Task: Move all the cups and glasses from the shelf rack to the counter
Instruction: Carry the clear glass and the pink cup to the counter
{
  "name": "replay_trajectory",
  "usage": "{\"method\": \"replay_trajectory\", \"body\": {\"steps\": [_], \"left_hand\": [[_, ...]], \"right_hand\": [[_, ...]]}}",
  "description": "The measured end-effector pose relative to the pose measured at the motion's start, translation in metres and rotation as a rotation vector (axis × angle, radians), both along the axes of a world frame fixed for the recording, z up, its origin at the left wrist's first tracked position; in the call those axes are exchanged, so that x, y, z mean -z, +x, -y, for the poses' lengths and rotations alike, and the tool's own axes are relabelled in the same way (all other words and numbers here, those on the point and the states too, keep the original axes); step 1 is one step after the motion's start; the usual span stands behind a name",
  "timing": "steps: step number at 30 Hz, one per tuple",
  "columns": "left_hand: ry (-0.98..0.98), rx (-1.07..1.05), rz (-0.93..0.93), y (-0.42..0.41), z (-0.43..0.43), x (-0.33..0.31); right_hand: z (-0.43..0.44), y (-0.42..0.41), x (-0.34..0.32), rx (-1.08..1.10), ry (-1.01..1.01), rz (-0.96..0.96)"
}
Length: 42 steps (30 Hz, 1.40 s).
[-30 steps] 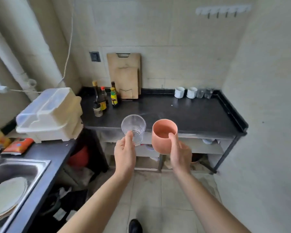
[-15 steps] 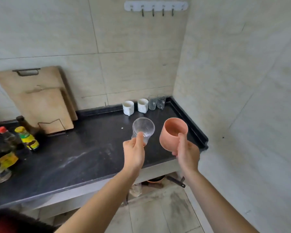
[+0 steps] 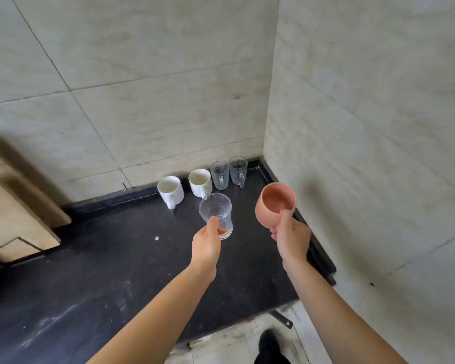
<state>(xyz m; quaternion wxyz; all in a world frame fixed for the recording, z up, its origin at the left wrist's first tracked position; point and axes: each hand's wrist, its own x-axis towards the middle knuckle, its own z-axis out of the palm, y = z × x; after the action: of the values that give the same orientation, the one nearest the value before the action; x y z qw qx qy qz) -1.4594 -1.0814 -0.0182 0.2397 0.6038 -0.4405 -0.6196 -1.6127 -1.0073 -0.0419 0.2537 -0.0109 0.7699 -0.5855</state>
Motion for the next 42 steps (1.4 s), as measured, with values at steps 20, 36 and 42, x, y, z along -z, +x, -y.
{"method": "replay_trajectory", "body": {"steps": [20,36,42], "left_hand": [[0.268,-0.088,0.101,-0.156,0.146,0.128],[0.167,0.049,0.133,-0.165,0.178,0.144],[-0.189,0.253,0.422,-0.132,0.195,0.11]], "right_hand": [[0.177,-0.142,0.134,-0.11,0.237,0.206],[0.211,-0.15,0.165,-0.196,0.265,0.075],[0.209,-0.15,0.135,-0.251,0.47,0.047]]}}
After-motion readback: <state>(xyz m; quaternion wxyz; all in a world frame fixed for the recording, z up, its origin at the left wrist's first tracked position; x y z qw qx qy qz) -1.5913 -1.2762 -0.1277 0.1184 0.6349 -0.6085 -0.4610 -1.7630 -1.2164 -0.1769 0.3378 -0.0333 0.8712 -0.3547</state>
